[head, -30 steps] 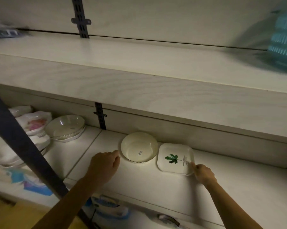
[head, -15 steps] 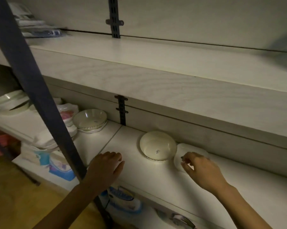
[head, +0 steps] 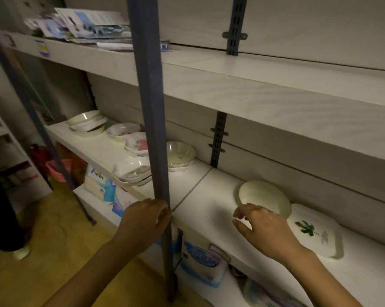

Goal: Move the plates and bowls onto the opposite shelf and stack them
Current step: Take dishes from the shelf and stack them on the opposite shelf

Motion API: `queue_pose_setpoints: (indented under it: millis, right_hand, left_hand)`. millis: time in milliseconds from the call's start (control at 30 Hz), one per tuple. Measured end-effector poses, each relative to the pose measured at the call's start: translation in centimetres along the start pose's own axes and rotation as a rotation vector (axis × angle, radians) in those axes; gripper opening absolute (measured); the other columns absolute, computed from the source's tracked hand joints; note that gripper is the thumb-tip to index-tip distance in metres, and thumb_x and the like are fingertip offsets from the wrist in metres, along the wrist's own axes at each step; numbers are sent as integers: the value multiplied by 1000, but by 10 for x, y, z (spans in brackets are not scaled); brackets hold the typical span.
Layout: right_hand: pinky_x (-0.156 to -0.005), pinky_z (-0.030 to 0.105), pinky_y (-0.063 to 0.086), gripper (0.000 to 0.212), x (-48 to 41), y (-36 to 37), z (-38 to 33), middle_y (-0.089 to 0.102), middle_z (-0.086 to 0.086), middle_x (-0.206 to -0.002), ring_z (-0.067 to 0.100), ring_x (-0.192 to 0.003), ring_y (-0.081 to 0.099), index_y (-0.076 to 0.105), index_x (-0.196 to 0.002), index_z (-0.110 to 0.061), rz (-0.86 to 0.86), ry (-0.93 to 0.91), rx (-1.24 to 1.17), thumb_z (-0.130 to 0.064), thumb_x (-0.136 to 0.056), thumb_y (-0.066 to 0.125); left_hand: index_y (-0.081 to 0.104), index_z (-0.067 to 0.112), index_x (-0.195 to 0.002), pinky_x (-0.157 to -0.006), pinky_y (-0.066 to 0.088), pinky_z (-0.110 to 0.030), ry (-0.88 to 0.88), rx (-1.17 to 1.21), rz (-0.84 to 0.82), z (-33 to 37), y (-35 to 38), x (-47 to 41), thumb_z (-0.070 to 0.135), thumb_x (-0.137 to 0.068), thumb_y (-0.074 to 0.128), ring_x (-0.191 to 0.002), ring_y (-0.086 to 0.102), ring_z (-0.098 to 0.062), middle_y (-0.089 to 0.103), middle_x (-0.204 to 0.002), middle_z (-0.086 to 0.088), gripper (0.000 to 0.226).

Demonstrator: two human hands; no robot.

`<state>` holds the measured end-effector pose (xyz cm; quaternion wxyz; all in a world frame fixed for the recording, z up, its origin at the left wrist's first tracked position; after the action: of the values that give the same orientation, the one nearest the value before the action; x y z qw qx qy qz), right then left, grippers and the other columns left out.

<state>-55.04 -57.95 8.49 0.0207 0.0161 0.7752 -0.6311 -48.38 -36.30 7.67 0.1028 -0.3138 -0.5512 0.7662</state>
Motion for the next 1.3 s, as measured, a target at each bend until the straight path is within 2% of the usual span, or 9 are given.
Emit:
queue_pose_setpoints:
  millis: [133,200,333,467,567,900,1033,1133,1300]
  right_hand:
    - [-78,25,42,29,-14,9,-56,60,-12,-118,11,-105,58,54,-115,-32,-1,-21,-30,-43,-94,38]
    - [-76,25,41,28,-25,16,-87,60,-11,-117,10,-104,58,54,-114,-32,5,-25,-49,-43,-94,39]
    - [-75,24,45,23,-51,37,-152,61,-11,-112,9,-100,58,54,-109,-33,1,-1,-118,-44,-93,41]
    - [-80,27,48,23,-83,50,-202,61,-6,-111,14,-98,59,57,-108,-28,-3,59,-165,-40,-94,43]
    - [-86,33,52,24,-106,59,-221,62,-4,-114,16,-99,60,57,-111,-26,-31,139,-235,-38,-94,46]
    - [-85,39,52,32,-183,89,-214,64,2,-117,22,-99,62,53,-119,-23,-5,409,-235,-40,-94,42]
    - [-86,38,48,47,-217,111,-189,62,11,-122,29,-107,59,48,-124,-15,5,642,-252,-49,-94,35]
    - [-84,37,45,58,-235,133,-179,58,15,-125,31,-108,57,45,-123,-9,-79,793,-271,-56,-93,31]
    - [-71,29,43,38,-250,153,-176,61,10,-110,21,-86,56,44,-115,-8,-123,888,-215,-40,-96,36]
  left_hand:
    - [62,25,-67,-49,12,2,-13,-18,2,-49,-20,13,41,-76,49,-44,53,0,64,-54,12,22]
    - [62,25,-70,-48,20,0,-29,12,-5,-82,-29,20,44,-80,39,-51,48,3,66,-60,11,31]
    - [65,19,-80,-57,40,-16,-12,34,-14,-150,-44,28,48,-82,35,-64,62,-9,70,-73,3,42]
    - [66,15,-80,-56,45,-19,-2,14,-49,-208,-50,26,40,-82,49,-65,67,-15,71,-72,-2,31]
    - [66,13,-82,-56,36,-12,4,23,-58,-240,-53,19,28,-81,65,-67,67,-17,71,-74,-4,15]
    - [61,19,-78,-54,32,-4,59,128,-113,-324,-28,-41,33,-84,62,-68,64,-9,69,-74,3,15]
    - [59,15,-82,-64,45,-22,119,118,-116,-356,-14,-87,36,-88,55,-72,62,-14,69,-78,-1,21]
    - [57,17,-90,-70,46,-22,89,123,-167,-375,-4,-115,38,-91,48,-77,58,-12,67,-84,0,23]
    - [56,20,-88,-69,44,-23,98,142,-287,-392,20,-142,39,-92,45,-78,59,-13,67,-87,2,23]
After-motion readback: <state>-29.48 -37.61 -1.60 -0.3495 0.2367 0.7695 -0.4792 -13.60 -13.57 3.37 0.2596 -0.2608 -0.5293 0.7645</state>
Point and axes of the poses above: each hand's wrist, its own x-axis away from the middle knuckle, its own y-axis out of the palm, z = x × y, the point moved 8 cm from there along -x, towards the middle knuckle
